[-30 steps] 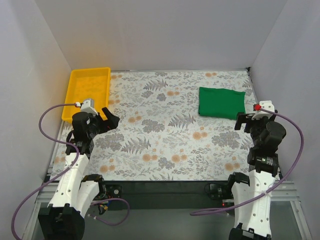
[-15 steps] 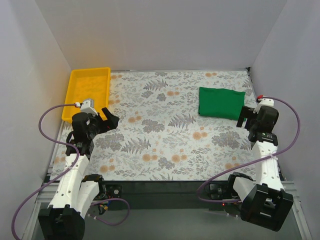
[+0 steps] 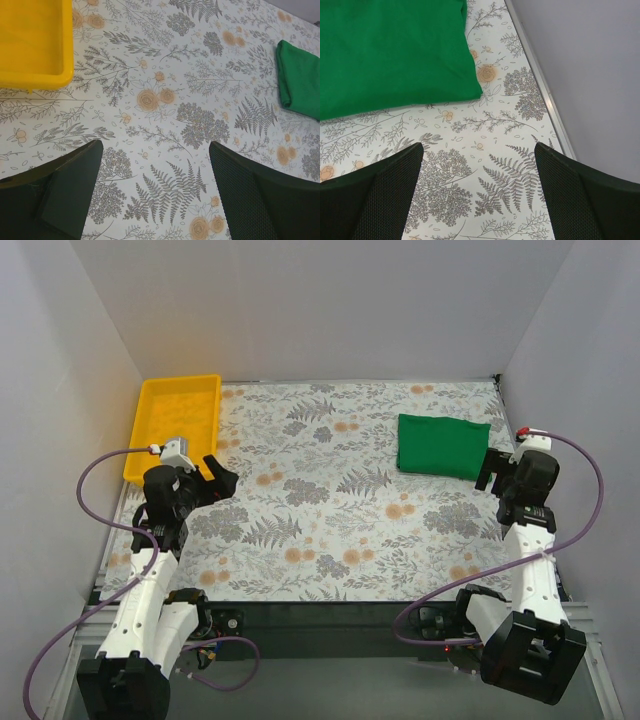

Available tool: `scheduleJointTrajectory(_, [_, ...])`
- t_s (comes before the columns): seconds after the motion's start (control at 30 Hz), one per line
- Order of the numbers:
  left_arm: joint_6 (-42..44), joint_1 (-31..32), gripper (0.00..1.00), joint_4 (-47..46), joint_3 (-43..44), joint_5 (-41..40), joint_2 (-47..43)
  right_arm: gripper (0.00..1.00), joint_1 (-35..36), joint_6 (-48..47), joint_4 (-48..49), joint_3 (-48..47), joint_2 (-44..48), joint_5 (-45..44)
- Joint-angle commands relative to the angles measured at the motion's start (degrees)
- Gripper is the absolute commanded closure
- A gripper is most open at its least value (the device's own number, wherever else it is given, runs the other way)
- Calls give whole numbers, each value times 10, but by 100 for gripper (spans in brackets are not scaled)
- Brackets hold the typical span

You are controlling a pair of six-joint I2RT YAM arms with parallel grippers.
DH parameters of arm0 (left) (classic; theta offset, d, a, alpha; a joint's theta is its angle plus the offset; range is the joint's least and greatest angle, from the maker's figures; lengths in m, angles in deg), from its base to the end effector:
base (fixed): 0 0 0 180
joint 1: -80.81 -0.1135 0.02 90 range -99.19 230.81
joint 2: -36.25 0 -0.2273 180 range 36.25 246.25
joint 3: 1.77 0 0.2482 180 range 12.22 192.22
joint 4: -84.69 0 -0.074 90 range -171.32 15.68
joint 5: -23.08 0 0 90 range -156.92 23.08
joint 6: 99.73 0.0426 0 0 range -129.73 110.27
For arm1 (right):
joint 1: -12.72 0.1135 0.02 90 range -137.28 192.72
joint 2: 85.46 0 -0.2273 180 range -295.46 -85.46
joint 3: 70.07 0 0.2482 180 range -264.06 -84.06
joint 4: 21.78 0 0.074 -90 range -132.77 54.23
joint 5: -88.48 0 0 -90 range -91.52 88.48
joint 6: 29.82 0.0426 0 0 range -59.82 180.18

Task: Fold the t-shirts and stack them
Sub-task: Reset both grippers

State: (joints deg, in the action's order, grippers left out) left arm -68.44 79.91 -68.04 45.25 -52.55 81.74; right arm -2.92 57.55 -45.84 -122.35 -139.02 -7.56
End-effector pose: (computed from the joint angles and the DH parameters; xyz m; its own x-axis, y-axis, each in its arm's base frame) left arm 0.2127 -0.0072 0.2322 -0.4035 -0.8343 -0.3757 -0.2629 0.4991 -0.8257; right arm 0.2283 -0.0686 0.2410 -0.4282 0.0725 -0.9008 0.3404 0.9363 -0.0865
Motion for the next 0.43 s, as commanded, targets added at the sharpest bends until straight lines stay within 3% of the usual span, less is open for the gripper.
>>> scheduleJointTrajectory(0.0, [9,1,13,-9,-5,-2,-14,2,-2,-3,35,11,7,2])
scheduleJointTrajectory(0.4, [11,1,13,-11,-6,-1,-14,2,-1,-19,39,12,4,11])
